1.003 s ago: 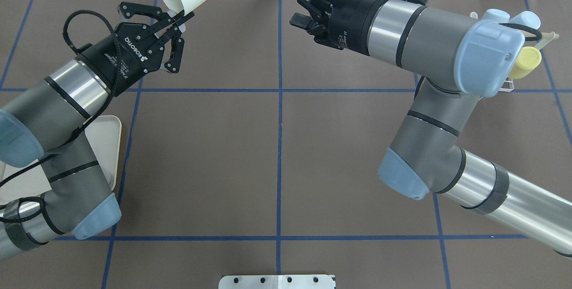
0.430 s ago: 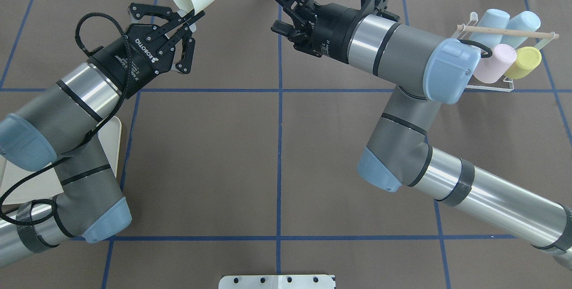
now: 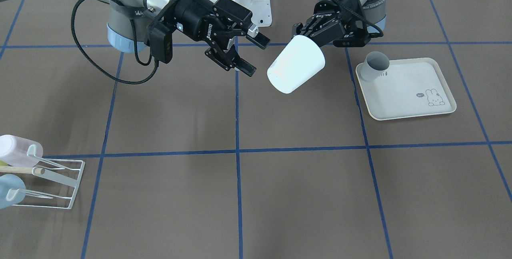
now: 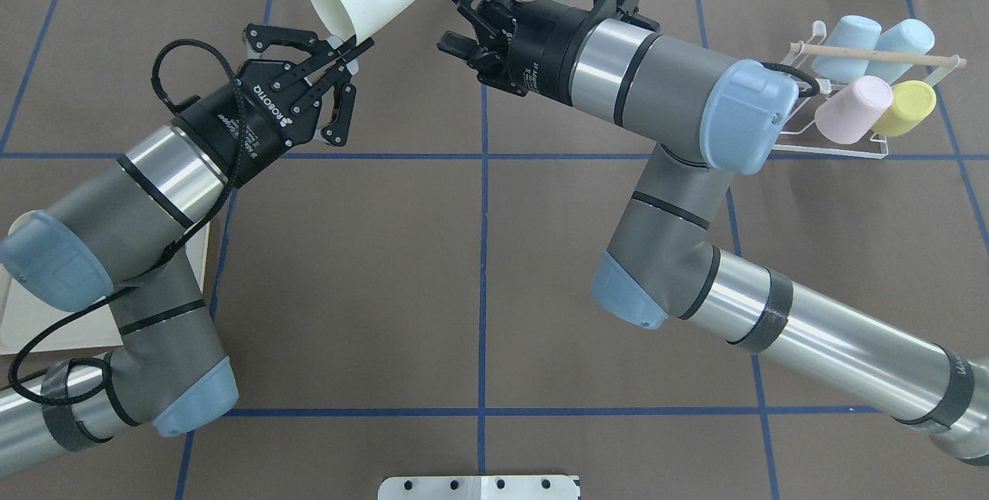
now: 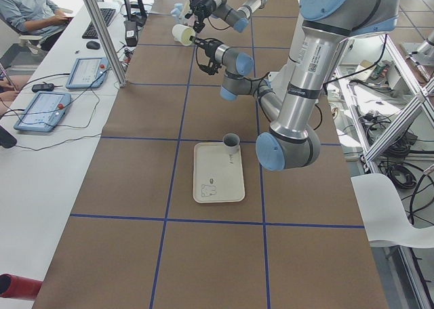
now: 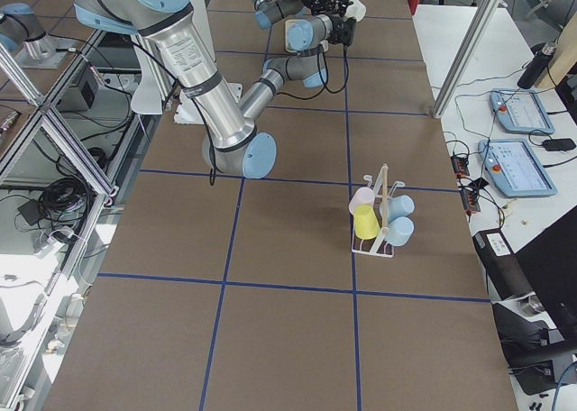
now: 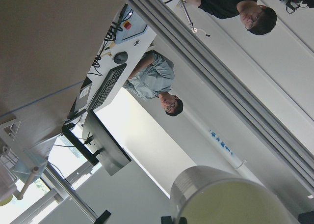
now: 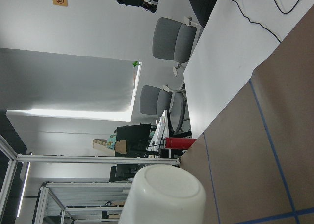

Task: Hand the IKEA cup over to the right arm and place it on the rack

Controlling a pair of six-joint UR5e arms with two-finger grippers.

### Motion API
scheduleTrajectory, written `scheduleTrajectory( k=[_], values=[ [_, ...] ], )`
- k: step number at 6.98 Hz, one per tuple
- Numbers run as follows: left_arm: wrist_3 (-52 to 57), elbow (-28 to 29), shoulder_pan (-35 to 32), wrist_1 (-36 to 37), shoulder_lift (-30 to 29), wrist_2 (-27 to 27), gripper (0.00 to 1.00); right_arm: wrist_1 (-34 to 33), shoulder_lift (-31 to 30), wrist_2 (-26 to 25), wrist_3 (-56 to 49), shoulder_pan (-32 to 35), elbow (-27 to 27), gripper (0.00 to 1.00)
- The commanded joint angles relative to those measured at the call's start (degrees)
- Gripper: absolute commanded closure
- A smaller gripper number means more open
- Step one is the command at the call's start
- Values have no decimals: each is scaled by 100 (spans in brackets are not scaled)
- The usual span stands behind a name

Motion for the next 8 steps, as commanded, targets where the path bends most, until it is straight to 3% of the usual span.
scheduleTrajectory(
  k=[1, 8],
  values=[
    [7, 0, 110, -2, -49, 0, 100, 7, 57, -14, 23, -13, -45, 0],
    [33, -8, 260, 7, -181, 0, 100, 16, 101, -31, 146, -13, -124, 0]
  ],
)
